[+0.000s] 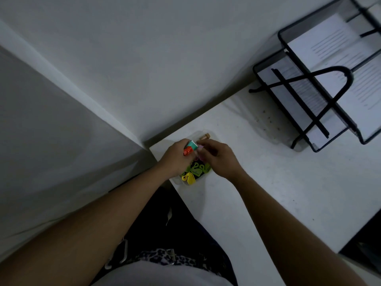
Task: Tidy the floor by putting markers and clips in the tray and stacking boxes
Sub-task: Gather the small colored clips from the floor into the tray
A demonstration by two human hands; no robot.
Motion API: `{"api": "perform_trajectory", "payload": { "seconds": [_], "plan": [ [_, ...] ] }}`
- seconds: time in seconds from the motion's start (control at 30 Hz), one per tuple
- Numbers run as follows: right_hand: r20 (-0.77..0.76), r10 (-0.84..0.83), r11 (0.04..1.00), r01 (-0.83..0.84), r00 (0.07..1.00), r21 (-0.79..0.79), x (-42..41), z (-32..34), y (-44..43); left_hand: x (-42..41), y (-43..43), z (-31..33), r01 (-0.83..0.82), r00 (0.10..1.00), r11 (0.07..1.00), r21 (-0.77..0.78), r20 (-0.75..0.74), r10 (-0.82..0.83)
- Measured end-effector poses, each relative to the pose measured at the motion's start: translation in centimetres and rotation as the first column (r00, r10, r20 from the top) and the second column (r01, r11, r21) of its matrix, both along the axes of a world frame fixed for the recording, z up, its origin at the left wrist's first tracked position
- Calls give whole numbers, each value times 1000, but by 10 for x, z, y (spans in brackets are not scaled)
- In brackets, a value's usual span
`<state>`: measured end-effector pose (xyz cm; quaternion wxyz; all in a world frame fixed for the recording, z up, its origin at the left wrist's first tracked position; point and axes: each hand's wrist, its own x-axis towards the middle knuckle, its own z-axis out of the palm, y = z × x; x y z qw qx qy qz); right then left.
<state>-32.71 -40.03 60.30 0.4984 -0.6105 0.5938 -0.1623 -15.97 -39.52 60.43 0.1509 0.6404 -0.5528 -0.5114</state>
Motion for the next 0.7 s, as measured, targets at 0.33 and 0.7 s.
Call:
{"api": "perform_trajectory", "payload": {
  "seconds": [0.33, 0.7],
  "plan": [
    [-205, -238, 971, 230, 949, -65, 1, -9, -22, 10, 5, -6, -66, 997, 998, 1, 47, 66],
    [-387, -140, 972, 52, 911, -230, 3, -26, -19, 13, 4, 1, -65, 997, 998, -12, 49, 65]
  ]
}}
